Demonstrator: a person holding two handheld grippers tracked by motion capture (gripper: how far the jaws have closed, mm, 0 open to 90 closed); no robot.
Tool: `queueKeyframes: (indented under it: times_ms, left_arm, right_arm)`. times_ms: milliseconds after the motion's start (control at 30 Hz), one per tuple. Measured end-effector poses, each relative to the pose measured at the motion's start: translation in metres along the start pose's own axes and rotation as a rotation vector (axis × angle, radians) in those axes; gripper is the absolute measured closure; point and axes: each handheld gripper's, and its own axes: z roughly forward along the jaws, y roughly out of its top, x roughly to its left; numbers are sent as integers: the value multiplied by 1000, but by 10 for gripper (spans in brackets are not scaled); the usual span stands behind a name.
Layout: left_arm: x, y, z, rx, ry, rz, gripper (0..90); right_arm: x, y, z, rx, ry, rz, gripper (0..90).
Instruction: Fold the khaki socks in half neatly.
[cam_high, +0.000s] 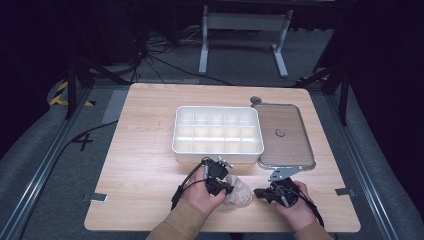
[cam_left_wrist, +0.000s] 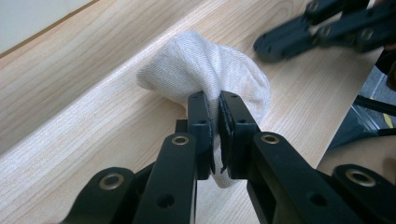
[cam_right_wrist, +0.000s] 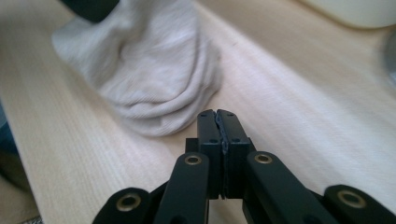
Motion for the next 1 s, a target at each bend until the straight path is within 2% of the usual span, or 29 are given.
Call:
queueKeyframes:
  times_ms: [67, 267, 400, 533, 800, 1000]
  left_arm:
    - [-1, 0, -1, -5, -2, -3, 836]
    - [-2, 0, 0, -29, -9, 19, 835]
    - [-4, 1, 1, -23, -12, 33, 831]
    - [-8, 1, 7, -29, -19, 41, 827]
    - [-15, 1, 18, -23, -42, 83, 779]
    - [-17, -1, 23, -33, -65, 86, 751]
  right_arm:
    - [4, 2, 3, 0, 8, -20, 894]
    - [12, 4, 8, -7, 12, -39, 893]
    - [15, 5, 11, -12, 17, -48, 893]
    - [16, 5, 12, -13, 23, -50, 892]
    - [17, 6, 13, -11, 30, -51, 892]
    - [14, 7, 8, -20, 25, -47, 892]
